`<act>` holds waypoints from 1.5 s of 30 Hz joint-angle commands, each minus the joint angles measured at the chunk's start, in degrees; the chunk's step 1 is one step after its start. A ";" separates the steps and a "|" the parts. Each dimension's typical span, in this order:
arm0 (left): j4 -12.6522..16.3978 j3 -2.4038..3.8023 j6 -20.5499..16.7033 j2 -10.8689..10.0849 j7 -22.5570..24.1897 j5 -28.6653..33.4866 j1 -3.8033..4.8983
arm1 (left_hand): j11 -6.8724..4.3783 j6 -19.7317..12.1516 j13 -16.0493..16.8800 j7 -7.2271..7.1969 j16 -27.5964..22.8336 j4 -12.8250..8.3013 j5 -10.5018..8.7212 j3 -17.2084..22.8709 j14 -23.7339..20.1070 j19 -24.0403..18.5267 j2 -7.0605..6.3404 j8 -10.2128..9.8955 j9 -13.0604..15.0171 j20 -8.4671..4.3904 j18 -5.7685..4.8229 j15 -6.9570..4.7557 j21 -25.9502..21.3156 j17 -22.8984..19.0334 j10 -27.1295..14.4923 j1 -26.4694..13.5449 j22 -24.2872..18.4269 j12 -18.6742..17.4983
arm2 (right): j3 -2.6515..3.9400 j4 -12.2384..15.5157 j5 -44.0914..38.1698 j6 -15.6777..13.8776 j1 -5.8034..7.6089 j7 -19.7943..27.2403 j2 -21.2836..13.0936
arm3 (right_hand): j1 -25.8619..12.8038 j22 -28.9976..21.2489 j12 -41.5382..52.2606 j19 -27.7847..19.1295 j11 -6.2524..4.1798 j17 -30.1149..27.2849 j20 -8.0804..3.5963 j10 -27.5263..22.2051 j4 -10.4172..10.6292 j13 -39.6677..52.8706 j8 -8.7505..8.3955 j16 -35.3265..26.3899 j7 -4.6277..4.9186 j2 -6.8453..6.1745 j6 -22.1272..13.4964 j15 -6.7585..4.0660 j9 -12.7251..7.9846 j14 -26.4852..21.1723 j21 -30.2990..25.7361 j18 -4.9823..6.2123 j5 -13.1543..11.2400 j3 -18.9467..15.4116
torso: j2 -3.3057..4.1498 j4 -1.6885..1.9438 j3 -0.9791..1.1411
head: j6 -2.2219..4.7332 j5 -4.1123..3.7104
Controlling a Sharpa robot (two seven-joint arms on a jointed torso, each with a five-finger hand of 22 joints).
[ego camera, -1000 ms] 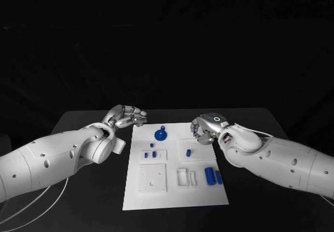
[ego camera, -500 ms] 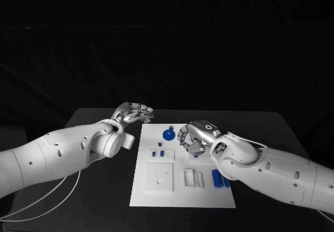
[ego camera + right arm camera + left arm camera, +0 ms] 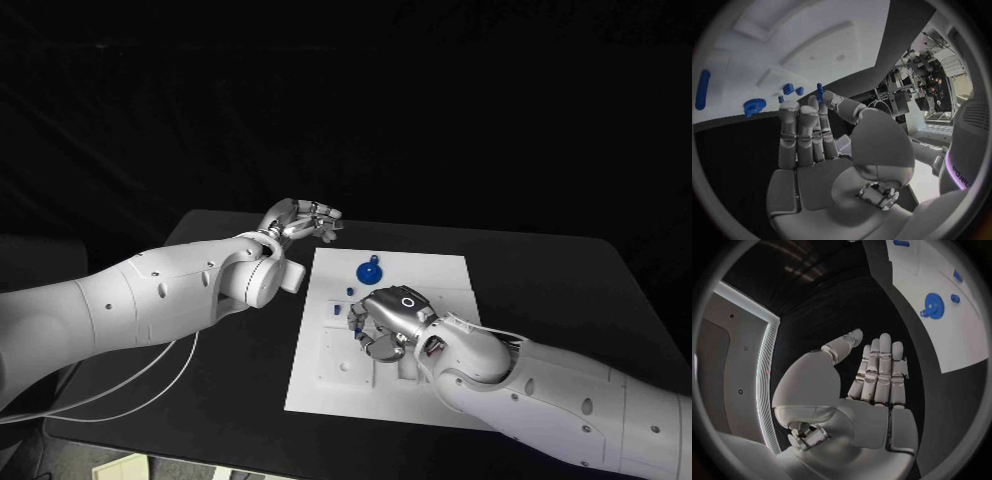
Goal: Assemble the parts on the task board
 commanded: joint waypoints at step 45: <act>0.76 0.05 -0.36 0.62 1.13 0.52 0.20 | -0.04 -0.26 -0.11 -0.18 -0.69 0.05 -0.22 -0.38 0.45 0.05 0.19 0.25 -0.13 -0.07 0.24 0.20 -0.53 0.33 0.15 -0.12 0.09 0.36 | -1.99 -3.33 -6.59 2.44 -1.17 -2.58 1.60 | -0.04 1.20 -0.10 0.48 0.39 -0.64 -0.63 2.04 -0.17 0.16 0.28 -0.05 -0.07 -0.50 0.28 -0.25 0.04 0.70 0.73 3.56 0.00 0.30 | 0.05 -0.11 0.06 | -3.66 3.91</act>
